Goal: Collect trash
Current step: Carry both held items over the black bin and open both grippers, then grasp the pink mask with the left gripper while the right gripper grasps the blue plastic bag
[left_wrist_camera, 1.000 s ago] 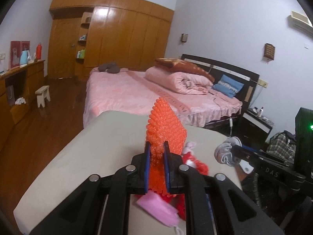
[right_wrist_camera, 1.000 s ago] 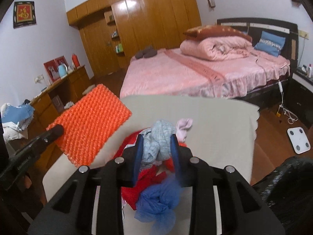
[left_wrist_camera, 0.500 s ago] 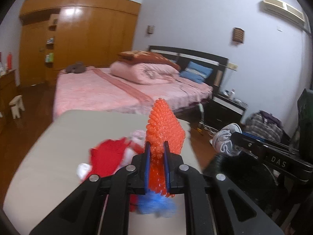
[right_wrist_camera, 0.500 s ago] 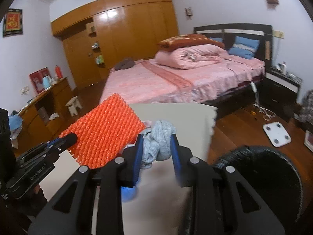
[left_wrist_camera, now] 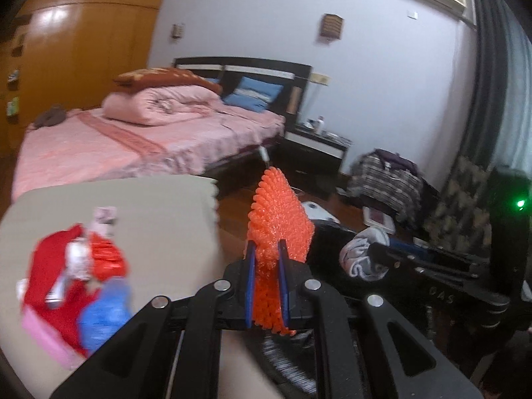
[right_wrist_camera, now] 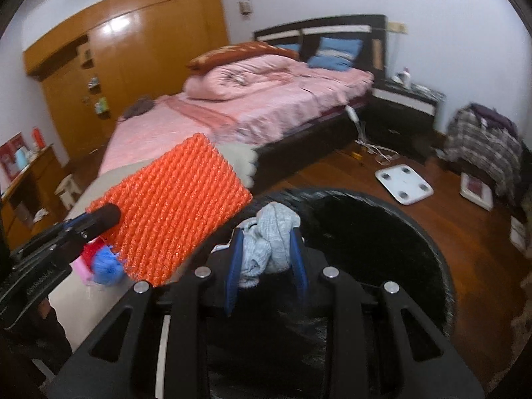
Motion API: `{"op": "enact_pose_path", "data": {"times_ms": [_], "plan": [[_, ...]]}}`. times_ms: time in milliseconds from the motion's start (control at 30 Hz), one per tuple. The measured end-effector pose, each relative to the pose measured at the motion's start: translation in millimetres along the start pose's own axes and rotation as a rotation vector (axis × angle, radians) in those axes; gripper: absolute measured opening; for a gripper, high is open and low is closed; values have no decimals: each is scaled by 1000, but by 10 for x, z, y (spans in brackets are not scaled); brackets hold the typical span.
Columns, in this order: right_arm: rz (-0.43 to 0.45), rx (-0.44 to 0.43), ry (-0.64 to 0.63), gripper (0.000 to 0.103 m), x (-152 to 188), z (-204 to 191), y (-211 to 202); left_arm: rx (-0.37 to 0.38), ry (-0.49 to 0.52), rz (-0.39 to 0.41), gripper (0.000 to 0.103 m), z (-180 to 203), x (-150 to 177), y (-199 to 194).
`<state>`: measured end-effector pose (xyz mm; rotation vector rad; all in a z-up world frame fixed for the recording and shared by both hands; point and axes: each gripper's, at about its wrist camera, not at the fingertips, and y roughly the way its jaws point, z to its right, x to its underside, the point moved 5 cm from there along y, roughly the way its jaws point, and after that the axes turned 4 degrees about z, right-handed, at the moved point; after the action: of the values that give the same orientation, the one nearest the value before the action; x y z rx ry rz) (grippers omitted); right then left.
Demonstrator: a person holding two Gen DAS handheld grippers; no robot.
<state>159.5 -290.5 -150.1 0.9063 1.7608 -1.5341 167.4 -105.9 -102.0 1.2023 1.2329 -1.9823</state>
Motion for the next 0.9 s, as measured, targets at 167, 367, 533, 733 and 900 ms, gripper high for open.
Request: {"op": "enact_pose_path", "data": {"times_ms": [167, 367, 533, 733, 900], "plan": [[-21, 73, 42, 34, 173, 343, 36, 82, 3, -46, 14, 265, 109, 282], [5, 148, 73, 77, 209, 448, 49, 45, 15, -45, 48, 158, 205, 378], [51, 82, 32, 92, 95, 36, 120, -106, 11, -11, 55, -325, 288, 145], [78, -106, -35, 93, 13, -967, 295, -372, 17, 34, 55, -1168, 443, -367], [76, -211, -89, 93, 40, -1688, 468, -549, -55, 6, 55, -1846, 719, -714]]}}
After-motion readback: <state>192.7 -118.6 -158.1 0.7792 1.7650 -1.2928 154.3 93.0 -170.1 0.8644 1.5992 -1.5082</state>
